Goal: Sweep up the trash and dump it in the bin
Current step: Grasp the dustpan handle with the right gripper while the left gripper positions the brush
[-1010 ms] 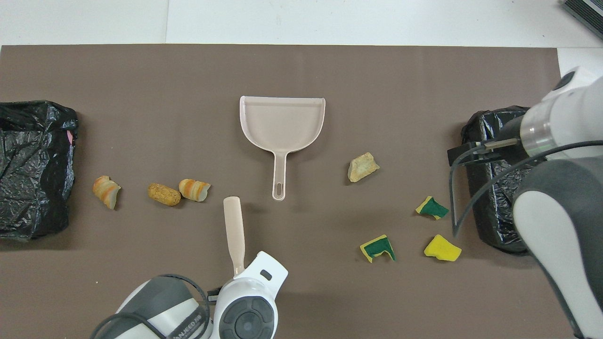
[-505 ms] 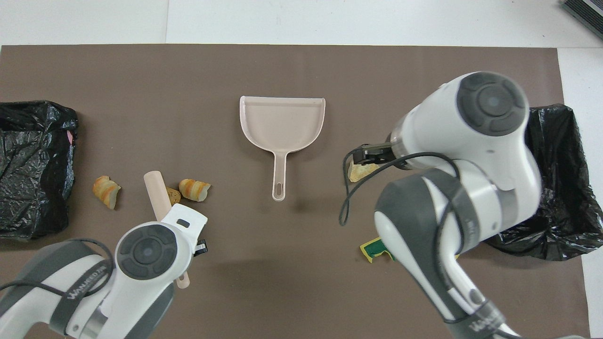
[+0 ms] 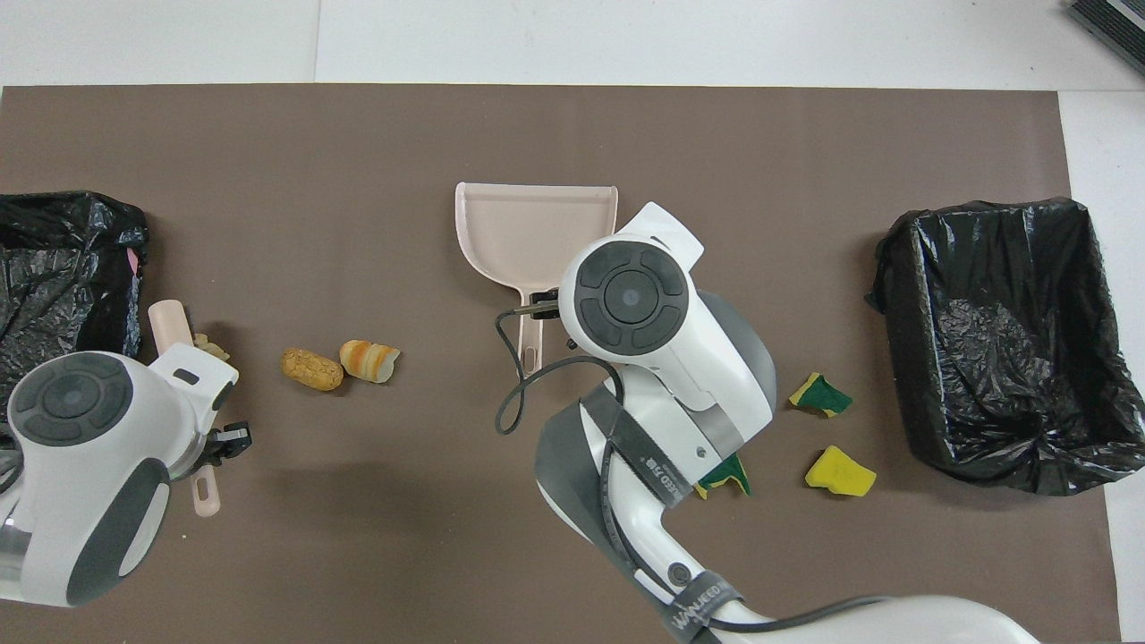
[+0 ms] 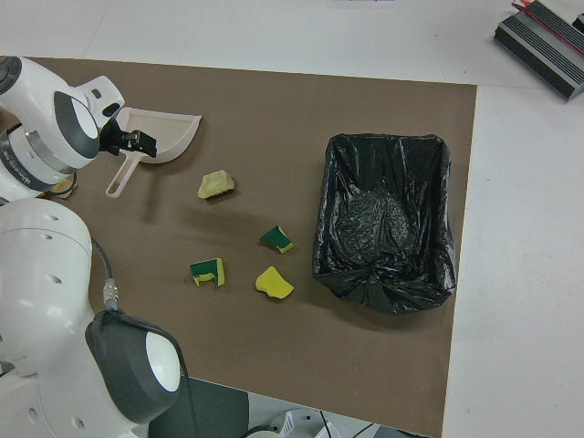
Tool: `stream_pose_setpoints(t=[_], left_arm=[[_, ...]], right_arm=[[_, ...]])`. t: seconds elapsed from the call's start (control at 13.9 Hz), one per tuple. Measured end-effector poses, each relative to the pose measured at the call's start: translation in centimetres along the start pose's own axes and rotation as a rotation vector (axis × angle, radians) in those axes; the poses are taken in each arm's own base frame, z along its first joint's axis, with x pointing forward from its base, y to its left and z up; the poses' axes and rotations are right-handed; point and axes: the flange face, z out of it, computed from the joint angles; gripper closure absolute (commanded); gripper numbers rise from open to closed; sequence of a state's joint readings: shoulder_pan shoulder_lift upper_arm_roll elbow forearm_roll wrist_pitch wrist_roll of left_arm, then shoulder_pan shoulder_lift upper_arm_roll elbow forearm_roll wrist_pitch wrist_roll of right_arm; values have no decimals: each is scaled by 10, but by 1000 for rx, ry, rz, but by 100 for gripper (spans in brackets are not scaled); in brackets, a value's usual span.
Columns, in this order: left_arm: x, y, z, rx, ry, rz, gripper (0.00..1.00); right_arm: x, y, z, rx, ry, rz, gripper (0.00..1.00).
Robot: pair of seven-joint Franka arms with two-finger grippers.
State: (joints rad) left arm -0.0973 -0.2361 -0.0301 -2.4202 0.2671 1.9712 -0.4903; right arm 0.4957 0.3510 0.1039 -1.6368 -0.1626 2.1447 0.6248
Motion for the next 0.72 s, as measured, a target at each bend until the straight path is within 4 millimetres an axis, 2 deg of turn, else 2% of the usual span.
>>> stream_pose_setpoints(t=[0.14,0.22,0.29,0.36,0.58,0.65,0.72], left_arm=[[9,-27,10,-6,-24,64,100],[13,-39,14,-10,-34,87,100],[14,-47,17,-12,-41,100,100],[14,-50,19,-13,-46,109,100],[11,-40,19,-4,-45,145,100],[9,-32,17,-1,-40,164,100],[6,-23,15,3,-34,186,100]], right_arm=[[-12,-34,32,26,3,20,0],[-21,-51,47,37,2,28,4],[-28,-64,58,44,0,24,13],[-33,-72,64,45,-5,19,18],[-36,-74,71,41,-12,16,31],[-35,-73,71,39,-11,18,40],[-34,-72,72,38,-11,19,54]])
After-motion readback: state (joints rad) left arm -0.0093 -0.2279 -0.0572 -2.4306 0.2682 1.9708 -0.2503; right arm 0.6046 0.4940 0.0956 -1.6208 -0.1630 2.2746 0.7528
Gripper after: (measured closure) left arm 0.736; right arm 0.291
